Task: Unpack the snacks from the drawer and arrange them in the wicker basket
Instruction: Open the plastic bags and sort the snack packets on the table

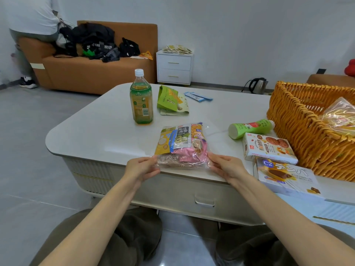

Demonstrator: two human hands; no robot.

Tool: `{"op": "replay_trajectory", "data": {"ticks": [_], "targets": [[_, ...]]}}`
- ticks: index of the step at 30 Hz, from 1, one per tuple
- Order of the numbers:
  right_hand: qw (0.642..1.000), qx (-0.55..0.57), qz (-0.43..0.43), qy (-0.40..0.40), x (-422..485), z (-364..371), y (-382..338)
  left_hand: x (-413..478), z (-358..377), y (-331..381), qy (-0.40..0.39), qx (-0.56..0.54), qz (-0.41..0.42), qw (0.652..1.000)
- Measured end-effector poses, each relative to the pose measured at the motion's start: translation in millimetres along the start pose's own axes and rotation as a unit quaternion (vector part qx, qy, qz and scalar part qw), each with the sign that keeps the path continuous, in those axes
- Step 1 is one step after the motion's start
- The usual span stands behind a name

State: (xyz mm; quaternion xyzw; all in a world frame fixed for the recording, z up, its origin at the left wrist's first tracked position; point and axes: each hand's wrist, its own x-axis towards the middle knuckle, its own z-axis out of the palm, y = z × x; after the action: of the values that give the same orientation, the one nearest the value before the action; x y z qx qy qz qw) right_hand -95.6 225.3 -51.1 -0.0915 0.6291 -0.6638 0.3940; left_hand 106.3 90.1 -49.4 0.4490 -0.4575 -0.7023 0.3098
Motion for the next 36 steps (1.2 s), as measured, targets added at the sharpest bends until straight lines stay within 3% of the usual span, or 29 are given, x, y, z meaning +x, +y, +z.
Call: {"op": "replay_trajectory", "data": {"ticks": [5, 8, 11, 13, 14, 17, 19, 22, 24, 27, 30, 33, 36], "targets": [[0.979, 0.181, 0.092, 0.002, 3, 0, -5, 4, 3, 2, -0.056, -0.227, -0.157, 0.960], [0.965, 0.239, 0.111, -0.007, 7, 0, -8, 6, 6, 1, -0.078, -0.257, -0.159, 0.950], [0.989, 0.134, 0.059, 0.006, 10, -6, -2, 4, 4, 2, -0.084, -0.135, -0.111, 0.981], [0.998, -0.047, -0.030, 0.040, 8, -10, 2, 1, 4, -1, -0.058, 0.087, -0.015, 0.994], [0.986, -0.132, -0.083, 0.060, 6, -11, 3, -1, 6, -4, -0.025, 0.187, 0.050, 0.981], [0.917, -0.305, -0.237, 0.101, -5, -7, 6, -9, 16, -10, 0.075, 0.382, 0.254, 0.885], [0.836, -0.391, -0.360, 0.135, -14, 1, 9, -15, 31, -14, 0.093, 0.423, 0.375, 0.820], [0.722, -0.470, -0.495, 0.113, -20, 20, 8, -16, 62, -19, 0.057, 0.488, 0.412, 0.767], [0.696, -0.534, -0.476, 0.061, -17, 32, 8, -8, 77, -26, 0.054, 0.519, 0.401, 0.753], [0.691, -0.580, -0.429, 0.049, -2, 43, 7, 6, 89, -34, 0.071, 0.533, 0.378, 0.754], [0.709, -0.576, -0.403, 0.053, 11, 47, 13, 14, 93, -37, 0.087, 0.527, 0.370, 0.760], [0.734, -0.533, -0.419, 0.046, 18, 47, 17, 18, 93, -37, 0.097, 0.527, 0.372, 0.758], [0.731, -0.508, -0.454, 0.044, 24, 43, 21, 20, 89, -40, 0.092, 0.521, 0.360, 0.768]]}}
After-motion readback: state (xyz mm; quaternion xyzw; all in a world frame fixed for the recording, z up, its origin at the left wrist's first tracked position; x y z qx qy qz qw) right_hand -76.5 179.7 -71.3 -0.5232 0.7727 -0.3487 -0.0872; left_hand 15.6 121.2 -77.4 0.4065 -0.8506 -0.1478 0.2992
